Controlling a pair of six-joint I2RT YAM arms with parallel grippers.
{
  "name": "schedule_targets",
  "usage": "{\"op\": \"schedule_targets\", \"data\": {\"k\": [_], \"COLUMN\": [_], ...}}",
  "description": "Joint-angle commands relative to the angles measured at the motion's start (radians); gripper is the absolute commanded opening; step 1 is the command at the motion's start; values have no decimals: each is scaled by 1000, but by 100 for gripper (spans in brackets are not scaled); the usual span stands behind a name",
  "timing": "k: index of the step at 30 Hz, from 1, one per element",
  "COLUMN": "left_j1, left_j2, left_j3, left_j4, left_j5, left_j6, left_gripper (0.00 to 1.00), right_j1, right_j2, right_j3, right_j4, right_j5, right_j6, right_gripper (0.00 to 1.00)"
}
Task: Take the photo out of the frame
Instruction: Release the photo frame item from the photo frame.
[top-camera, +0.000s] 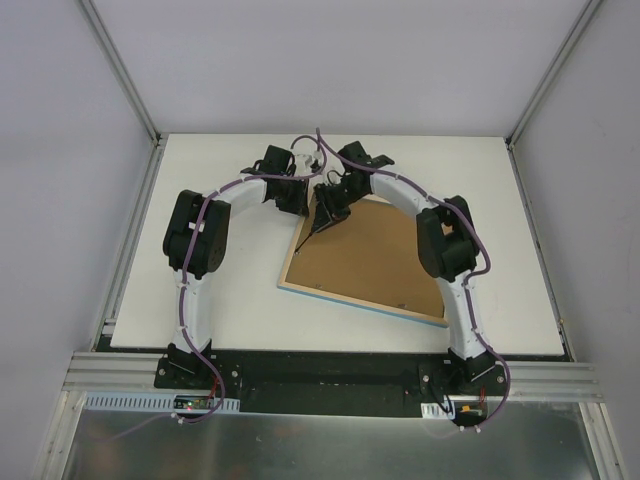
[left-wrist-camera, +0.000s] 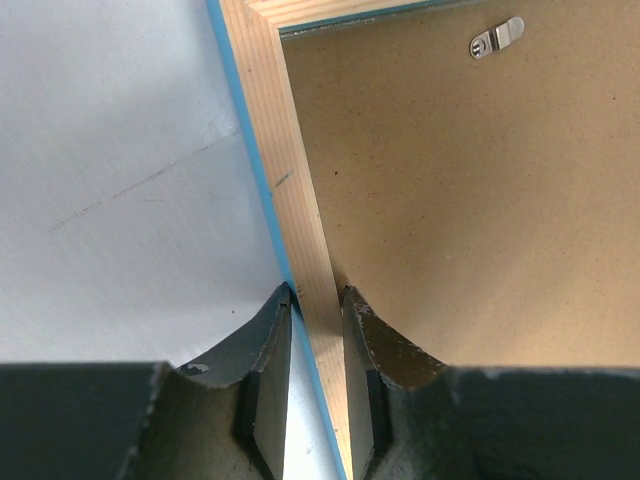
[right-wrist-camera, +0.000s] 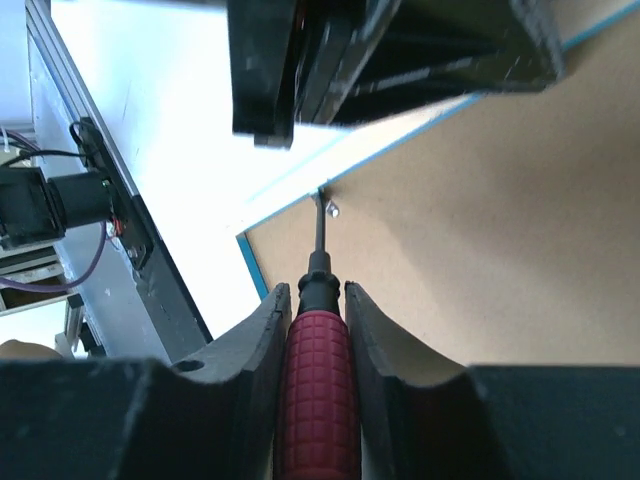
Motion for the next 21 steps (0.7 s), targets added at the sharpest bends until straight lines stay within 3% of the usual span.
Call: {"op": "schedule_targets", "data": {"k": [1,11,21], "left_j1": [13,13,14], "left_j2": [18,18,18], "left_j3": [-30,-30,-29], "left_j4": [-37,-37,-36], "left_j5": [-52,-58,-63], "left_j6": [15,12,8], "left_gripper": [0,0,0], "right_j1": [50,69,76], "right_j2": [-106,-129,-185], "right_j3": [-120,-166,-162], "right_j4": [49,74,26], "right_j5": [-28,-46,-16], "right_j6": [-101,-165,-364], "right_gripper": [1,1,1]}}
